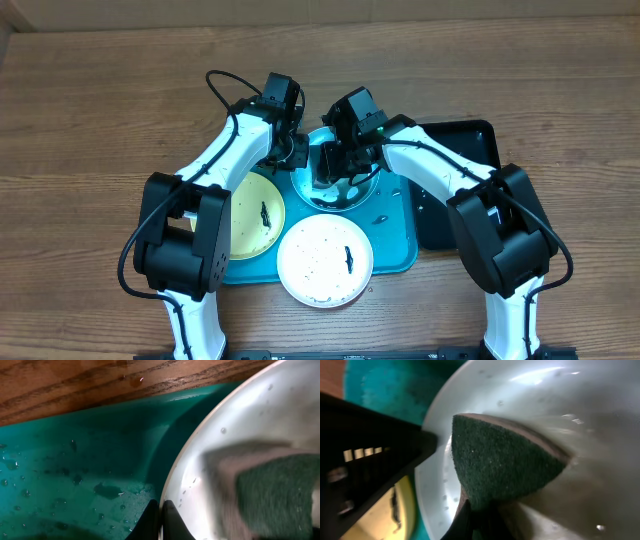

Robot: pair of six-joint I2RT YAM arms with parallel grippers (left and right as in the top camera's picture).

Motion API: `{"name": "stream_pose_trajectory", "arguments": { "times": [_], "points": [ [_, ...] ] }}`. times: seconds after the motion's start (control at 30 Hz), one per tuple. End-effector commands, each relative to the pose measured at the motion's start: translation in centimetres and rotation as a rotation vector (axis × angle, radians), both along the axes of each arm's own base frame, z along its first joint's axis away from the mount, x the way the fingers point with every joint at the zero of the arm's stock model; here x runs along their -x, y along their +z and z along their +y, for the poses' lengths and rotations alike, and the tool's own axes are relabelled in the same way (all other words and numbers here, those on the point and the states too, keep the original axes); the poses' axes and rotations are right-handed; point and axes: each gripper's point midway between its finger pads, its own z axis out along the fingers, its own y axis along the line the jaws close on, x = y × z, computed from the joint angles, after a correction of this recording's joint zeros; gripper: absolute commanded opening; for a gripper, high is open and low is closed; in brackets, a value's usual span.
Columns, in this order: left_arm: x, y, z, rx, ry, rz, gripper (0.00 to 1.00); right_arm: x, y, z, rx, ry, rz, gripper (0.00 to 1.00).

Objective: Clean dirty plates on tray and stack at the side
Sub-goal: 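Scrub the light blue plate with the sponge in the right gripper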

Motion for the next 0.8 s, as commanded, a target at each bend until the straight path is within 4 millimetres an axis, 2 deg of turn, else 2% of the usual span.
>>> {"name": "stream_pose_trajectory", "arguments": {
  "times": [0.0, 0.07, 0.17, 0.33, 0.4, 0.77],
  "points": [
    [0.5, -1.0, 0.0, -0.004, 0.012, 0.026, 0.04, -1.6, 4.2, 0.2, -0.172, 0.029, -0.009, 0.04],
    [0.5, -1.0, 0.0, -0.004, 0.012, 0.026, 0.04, -1.9, 4.9, -1.0, -0.174, 0.006, -0.004, 0.04],
    [0.5, -1.0, 0.0, -0.004, 0.012, 0.026, 0.04, -1.8, 4.7, -2.4, -0.146, 0.018, 0.001, 0.04],
    [0.5, -1.0, 0.0, -0.004, 0.012, 0.026, 0.04, -1.5, 2.0, -6.0, 0.064, -0.044, 0.02, 0.04],
    [0.5, -1.0, 0.0, -0.004, 0.012, 0.026, 0.04, -1.3, 1.4, -6.7, 0.118, -0.057, 0.023, 0.04],
    [0.5, -1.0, 0.0, -0.004, 0.012, 0.026, 0.04, 1.9, -1.5, -5.7, 0.157, -0.005, 0.065, 0.04]
  ]
}}
